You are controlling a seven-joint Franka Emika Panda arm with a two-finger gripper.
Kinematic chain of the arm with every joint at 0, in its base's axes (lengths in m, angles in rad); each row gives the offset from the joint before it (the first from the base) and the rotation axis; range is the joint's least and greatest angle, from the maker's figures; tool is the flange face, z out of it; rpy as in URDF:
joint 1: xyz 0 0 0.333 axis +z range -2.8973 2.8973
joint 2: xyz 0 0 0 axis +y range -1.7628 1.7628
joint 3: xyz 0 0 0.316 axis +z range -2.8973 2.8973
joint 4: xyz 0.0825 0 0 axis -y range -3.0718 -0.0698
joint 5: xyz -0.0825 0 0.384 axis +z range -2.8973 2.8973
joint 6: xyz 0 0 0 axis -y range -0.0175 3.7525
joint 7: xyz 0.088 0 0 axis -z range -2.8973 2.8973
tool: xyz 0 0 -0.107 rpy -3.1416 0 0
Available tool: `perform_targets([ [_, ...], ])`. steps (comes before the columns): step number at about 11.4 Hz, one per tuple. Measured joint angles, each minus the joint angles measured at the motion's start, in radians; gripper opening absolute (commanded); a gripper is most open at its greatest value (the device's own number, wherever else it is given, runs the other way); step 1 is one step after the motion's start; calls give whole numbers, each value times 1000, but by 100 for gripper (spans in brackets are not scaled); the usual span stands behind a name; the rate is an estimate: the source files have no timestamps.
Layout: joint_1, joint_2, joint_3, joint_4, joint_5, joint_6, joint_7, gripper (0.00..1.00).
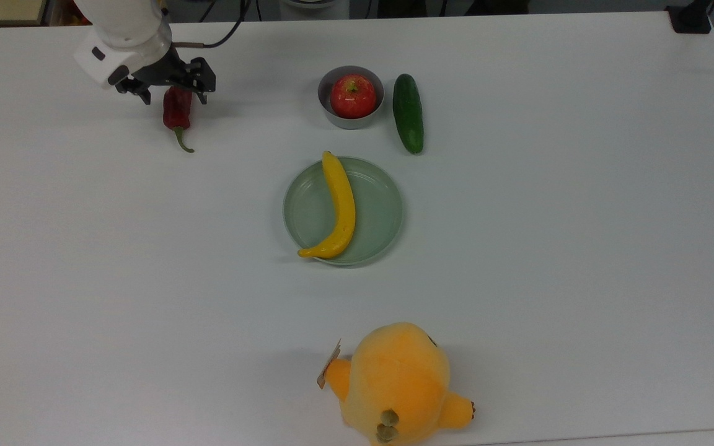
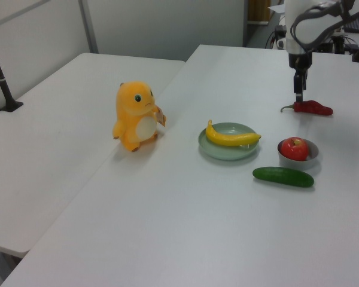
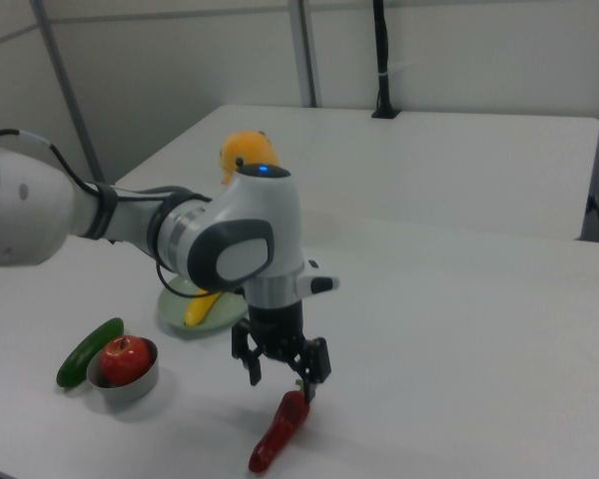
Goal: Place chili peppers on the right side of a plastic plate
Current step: 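Lower the gripper over the red chili pepper and close on it, then lift the red chili pepper off the table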
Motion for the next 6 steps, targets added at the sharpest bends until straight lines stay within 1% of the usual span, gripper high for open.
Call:
perform_targets([
  [1,-6,18,0,-22,-10,29,0,100],
  [2,-8,29,0,-30,-28,38,0,88],
  [3,-11,37,0,-33,-52,39,0,65],
  [4,-14,42,0,-38,-74,39,0,36],
  [5,-16,44,0,-43,-87,39,-1,15],
  [6,-16,44,0,-45,-89,39,-2,4],
])
